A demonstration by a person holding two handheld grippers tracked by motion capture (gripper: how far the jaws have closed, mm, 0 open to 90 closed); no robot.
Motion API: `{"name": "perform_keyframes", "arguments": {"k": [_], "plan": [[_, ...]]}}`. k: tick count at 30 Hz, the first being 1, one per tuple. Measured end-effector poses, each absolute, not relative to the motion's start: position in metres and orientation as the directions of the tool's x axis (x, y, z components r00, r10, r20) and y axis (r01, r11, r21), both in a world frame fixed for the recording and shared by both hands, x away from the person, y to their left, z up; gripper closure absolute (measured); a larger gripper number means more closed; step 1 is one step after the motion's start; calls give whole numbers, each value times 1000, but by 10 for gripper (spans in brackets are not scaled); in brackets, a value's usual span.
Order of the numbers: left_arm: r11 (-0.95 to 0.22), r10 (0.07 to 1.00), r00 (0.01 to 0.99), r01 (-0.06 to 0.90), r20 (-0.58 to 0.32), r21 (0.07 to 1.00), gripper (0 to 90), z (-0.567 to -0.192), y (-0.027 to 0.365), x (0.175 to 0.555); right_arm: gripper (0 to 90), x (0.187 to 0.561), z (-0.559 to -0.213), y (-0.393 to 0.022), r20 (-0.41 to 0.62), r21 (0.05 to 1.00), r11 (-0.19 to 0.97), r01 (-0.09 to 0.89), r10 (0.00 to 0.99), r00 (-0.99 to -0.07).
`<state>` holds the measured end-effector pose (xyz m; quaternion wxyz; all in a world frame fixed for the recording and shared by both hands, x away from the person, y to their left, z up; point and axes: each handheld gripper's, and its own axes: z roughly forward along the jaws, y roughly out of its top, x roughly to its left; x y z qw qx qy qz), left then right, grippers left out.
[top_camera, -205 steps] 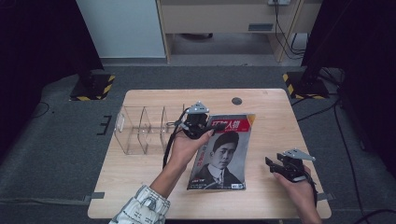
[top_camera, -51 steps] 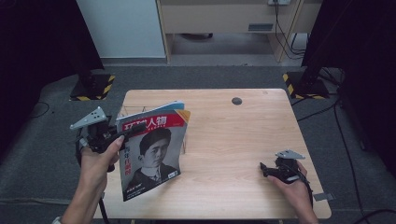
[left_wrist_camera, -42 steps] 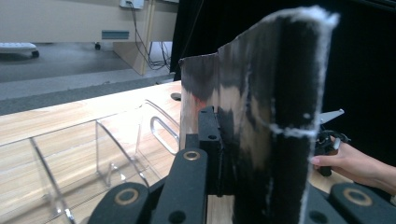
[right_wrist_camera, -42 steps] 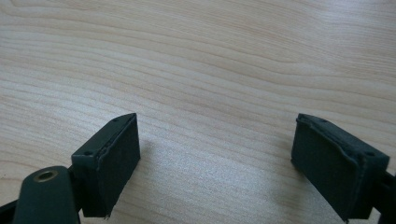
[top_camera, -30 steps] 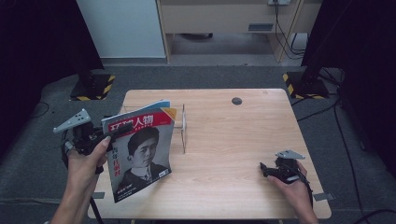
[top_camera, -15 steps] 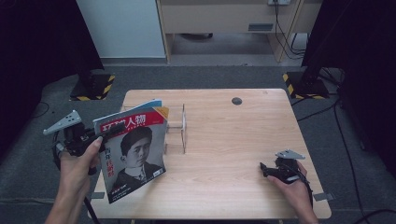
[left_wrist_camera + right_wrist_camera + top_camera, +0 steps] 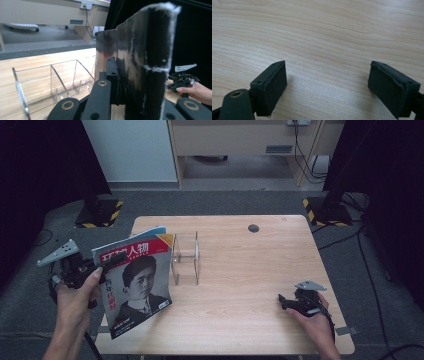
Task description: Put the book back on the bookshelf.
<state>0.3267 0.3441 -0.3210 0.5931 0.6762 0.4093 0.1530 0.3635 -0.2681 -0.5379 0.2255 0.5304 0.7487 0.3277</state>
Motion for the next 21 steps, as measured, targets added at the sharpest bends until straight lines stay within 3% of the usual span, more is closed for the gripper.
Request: {"name": "perform_keyframes", "arguments": {"k": [21], "plan": [[62,781,563,363,-271,930,866,-318,372,320,156,363,-538,-268,10,730,223,646,942,-335]]}}
